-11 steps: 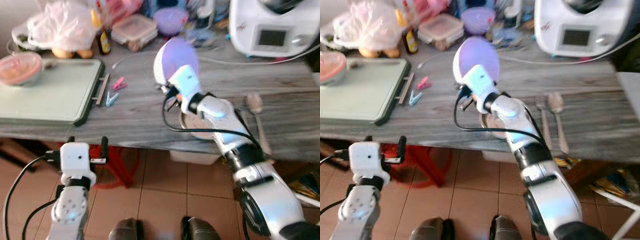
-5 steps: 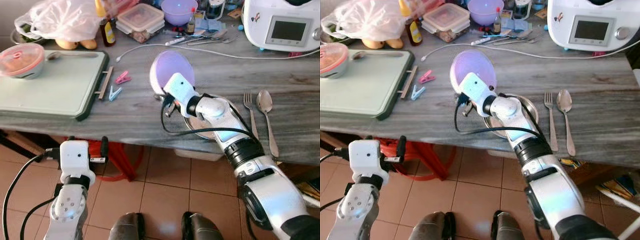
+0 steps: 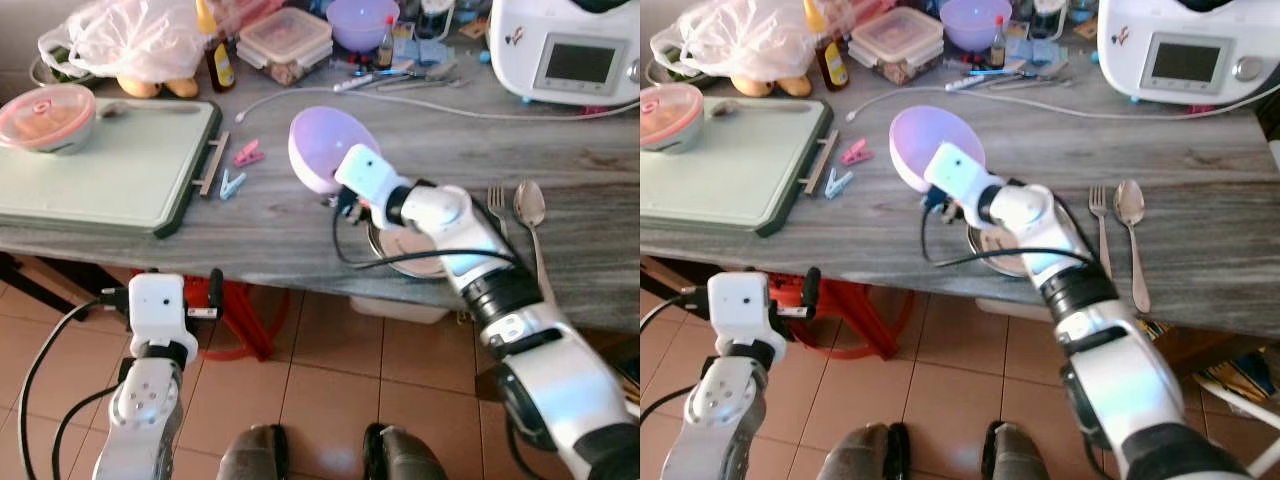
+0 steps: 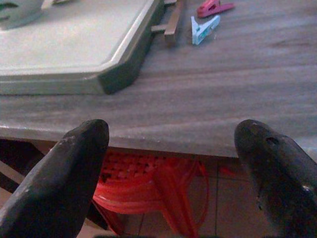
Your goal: Setting the table
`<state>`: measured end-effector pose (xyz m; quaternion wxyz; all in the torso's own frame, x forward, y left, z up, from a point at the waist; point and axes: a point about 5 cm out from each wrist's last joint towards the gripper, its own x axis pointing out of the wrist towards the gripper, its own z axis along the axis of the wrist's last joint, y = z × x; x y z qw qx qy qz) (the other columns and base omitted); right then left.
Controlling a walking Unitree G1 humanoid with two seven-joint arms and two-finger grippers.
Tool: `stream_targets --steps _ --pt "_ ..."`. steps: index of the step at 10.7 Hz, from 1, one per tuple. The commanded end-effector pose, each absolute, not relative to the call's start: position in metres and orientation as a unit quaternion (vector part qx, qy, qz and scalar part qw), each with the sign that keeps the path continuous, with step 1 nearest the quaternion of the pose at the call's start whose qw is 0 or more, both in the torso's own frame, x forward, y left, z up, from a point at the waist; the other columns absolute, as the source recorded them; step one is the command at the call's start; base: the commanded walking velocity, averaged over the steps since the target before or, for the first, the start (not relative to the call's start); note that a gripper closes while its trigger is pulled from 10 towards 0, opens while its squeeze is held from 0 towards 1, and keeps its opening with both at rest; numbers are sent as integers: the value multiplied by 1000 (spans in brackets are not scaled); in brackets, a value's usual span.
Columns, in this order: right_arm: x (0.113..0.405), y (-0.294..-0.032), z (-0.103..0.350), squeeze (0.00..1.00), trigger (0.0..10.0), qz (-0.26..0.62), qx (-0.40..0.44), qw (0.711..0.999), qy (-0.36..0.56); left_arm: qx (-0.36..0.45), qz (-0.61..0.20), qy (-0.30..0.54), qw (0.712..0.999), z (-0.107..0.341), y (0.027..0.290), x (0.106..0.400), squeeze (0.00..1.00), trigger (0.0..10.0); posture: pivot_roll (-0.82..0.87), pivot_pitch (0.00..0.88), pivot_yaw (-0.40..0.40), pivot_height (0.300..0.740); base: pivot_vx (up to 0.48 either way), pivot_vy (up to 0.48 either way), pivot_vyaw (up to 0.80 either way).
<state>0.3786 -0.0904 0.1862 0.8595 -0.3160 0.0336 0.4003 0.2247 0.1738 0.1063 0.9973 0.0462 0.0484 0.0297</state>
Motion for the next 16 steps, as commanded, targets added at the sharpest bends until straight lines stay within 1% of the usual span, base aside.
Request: stream_targets --steps 1,5,7,10,11,12,13,14,15,16 --pt "378 -86 189 1000 10000 412 -328 849 36 49 29 61 997 102 175 224 0 10000 105 148 68 740 0 0 0" --pt "371 -98 188 1000 10000 437 -363 819 83 43 19 69 997 96 171 233 0 10000 82 102 63 740 0 0 0" --pt "373 -105 196 1000 10000 413 -383 822 78 36 17 68 997 95 169 237 0 10000 75 93 62 740 0 0 0" --pt "373 -104 211 1000 10000 404 -399 821 57 33 16 67 997 94 167 240 0 10000 68 84 60 740 0 0 0" --pt "373 -105 216 992 10000 393 -404 825 45 32 16 66 997 94 167 241 0 10000 68 83 60 740 0 0 0" --pt "372 -105 217 949 10000 386 -393 834 35 30 17 65 997 93 167 240 0 10000 69 82 59 740 0 0 0" --pt "364 -104 214 110 10000 384 -368 846 19 27 20 65 997 92 168 238 0 10000 71 79 58 740 0 0 0" --pt "358 -103 217 0 10000 360 -335 870 -32 20 33 56 998 94 170 237 0 10000 70 78 55 740 0 0 0" --pt "352 -103 218 0 10000 338 -292 893 -63 25 43 47 998 96 171 236 0 10000 68 77 54 740 0 0 0" --pt "344 -105 216 0 10000 313 -262 909 -81 26 46 45 998 96 170 235 0 10000 64 75 52 740 0 0 0"
